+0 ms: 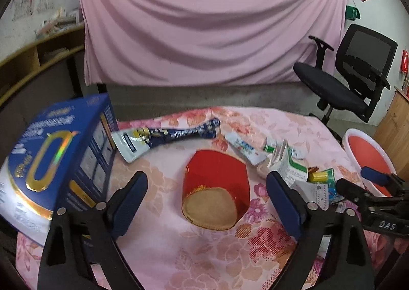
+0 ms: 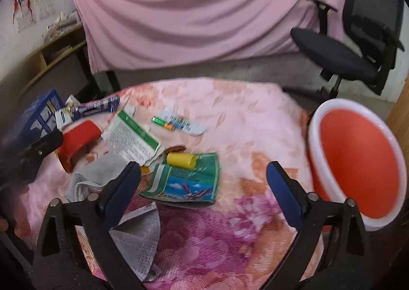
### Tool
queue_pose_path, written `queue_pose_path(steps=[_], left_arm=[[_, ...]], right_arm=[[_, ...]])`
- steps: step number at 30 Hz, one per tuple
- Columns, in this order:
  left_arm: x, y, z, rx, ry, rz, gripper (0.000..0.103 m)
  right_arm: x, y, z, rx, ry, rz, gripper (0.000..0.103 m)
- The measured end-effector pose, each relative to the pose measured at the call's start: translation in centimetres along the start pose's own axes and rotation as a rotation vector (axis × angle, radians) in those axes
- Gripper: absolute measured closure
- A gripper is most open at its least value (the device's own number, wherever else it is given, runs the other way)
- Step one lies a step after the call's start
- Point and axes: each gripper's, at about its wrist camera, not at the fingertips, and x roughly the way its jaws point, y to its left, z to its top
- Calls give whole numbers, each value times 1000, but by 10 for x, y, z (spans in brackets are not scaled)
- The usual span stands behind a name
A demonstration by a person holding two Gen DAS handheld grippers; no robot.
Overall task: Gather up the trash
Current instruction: 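Move the left tool to the red paper cup while the right tool approaches the green packet, then close the left tool on the red cup while the right tool grasps the yellow cylinder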
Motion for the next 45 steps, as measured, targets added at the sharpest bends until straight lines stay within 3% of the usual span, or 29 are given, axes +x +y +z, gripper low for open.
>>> queue_pose_path(steps=[6, 10, 13, 21, 28, 35, 39, 45], left_arm=[[15, 6, 1, -20, 80, -63, 22], [25, 9, 2, -39, 133, -101, 43], [21, 13, 1, -52, 132, -120, 44], [-12, 10, -9, -46, 88, -167, 44], [-37, 0, -23, -47, 76, -209, 44], [-60, -5, -41, -53, 74, -239, 44], [-70, -6, -48, -58, 77, -251, 44], [-78, -8, -56, -65, 73, -263, 44]], right_arm=[[33, 10, 1, -26, 135, 4, 0], [42, 10, 0, -20, 170, 2, 1], [36, 9, -2, -20, 166, 8, 14], [12, 10, -13, -55, 156, 40, 14], [-29, 34, -21, -277, 91, -88, 14], [-50, 25, -28, -216, 66, -33, 14], [-57, 33, -38, -294, 89, -75, 14], [-52, 16, -47, -189, 125, 46, 13]])
